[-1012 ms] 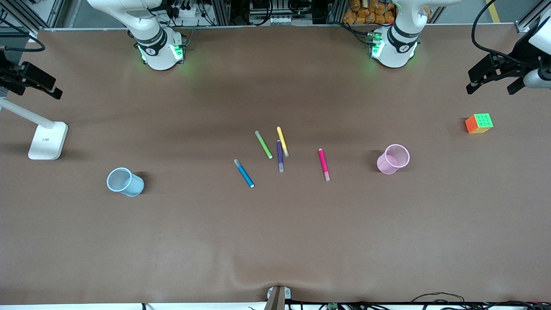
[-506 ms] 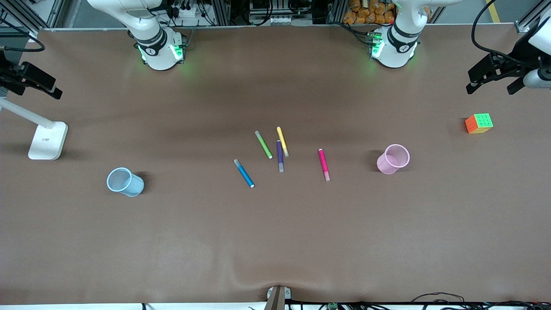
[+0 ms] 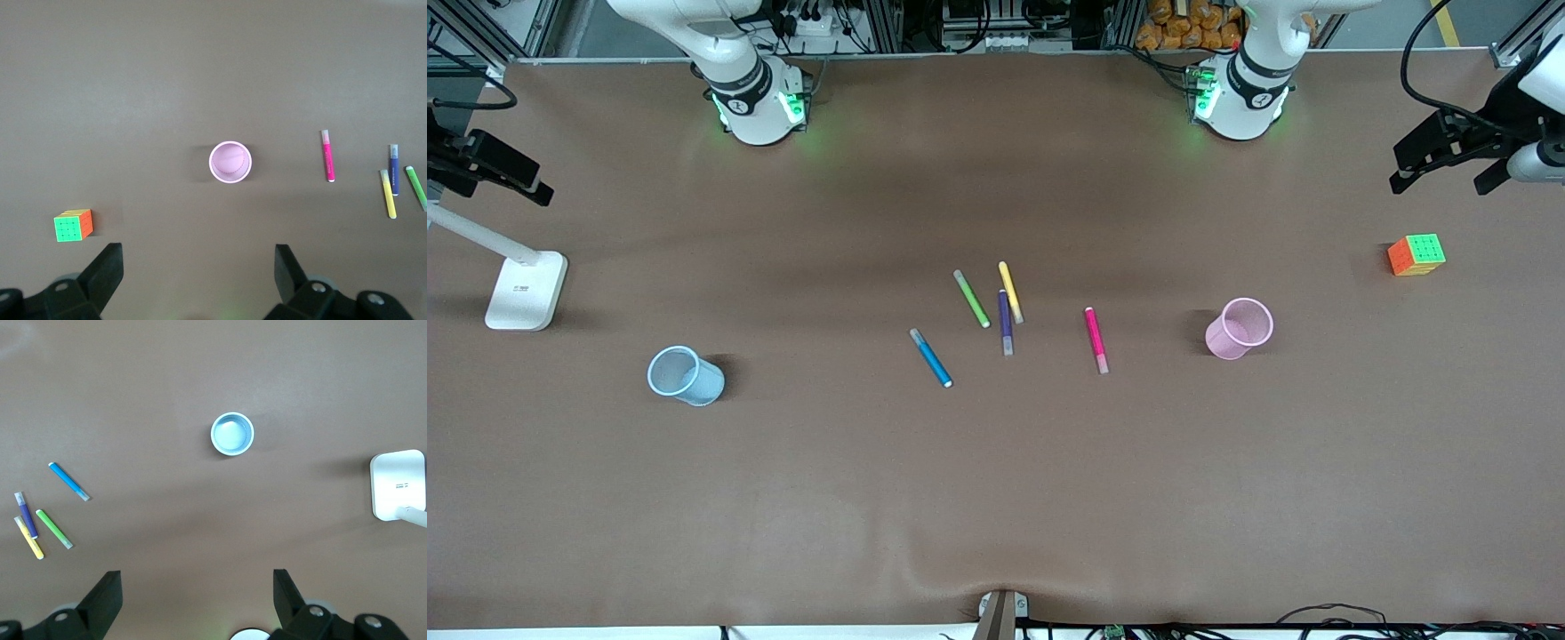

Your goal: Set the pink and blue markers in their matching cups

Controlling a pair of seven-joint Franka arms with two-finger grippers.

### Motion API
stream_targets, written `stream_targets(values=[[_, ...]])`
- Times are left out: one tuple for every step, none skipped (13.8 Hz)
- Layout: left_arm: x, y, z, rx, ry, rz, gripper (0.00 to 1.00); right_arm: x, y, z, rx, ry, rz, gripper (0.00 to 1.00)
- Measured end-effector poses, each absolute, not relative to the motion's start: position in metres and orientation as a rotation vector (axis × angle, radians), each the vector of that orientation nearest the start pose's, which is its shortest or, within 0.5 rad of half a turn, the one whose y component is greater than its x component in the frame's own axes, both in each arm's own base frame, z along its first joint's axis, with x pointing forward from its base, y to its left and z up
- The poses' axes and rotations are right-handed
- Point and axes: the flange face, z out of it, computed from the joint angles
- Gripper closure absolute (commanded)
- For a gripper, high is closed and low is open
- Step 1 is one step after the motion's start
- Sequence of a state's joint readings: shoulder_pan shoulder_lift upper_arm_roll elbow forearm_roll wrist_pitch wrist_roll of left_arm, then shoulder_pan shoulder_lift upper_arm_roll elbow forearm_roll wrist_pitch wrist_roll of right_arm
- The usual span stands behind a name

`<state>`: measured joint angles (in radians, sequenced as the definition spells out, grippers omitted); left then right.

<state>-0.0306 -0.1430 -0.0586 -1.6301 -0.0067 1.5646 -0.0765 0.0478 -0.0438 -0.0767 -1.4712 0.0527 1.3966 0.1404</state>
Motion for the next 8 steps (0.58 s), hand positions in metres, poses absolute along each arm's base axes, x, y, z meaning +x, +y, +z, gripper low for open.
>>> stream_targets(values=[[0.506, -0.049, 0.672, -3.144, 0.020, -0.121, 0.00, 0.522, -0.011, 0.679, -3.077, 0.251, 0.053, 0.00], [0.506, -0.048, 0.672, -3.144, 0.020, -0.121, 0.00, 0.522, -0.011, 0.678, -3.077, 0.252, 0.055, 0.00], [0.506, -0.048, 0.672, -3.144, 0.020, -0.121, 0.00, 0.523, -0.011, 0.677, -3.077, 0.253, 0.059, 0.00], [0.506, -0.048, 0.672, -3.144, 0.020, -0.121, 0.00, 0.524, -0.011, 0.675, -3.077, 0.253, 0.063, 0.00], [0.506, -0.048, 0.672, -3.144, 0.020, -0.121, 0.00, 0.525, -0.011, 0.674, -3.077, 0.251, 0.067, 0.00], [0.506, -0.048, 0.672, -3.144, 0.020, -0.121, 0.00, 0.527, -0.010, 0.672, -3.078, 0.249, 0.072, 0.00], [0.506, -0.048, 0.672, -3.144, 0.020, -0.121, 0.00, 0.528, -0.008, 0.670, -3.078, 0.246, 0.077, 0.00], [0.506, -0.048, 0.672, -3.144, 0.020, -0.121, 0.00, 0.529, -0.007, 0.668, -3.079, 0.242, 0.083, 0.00]])
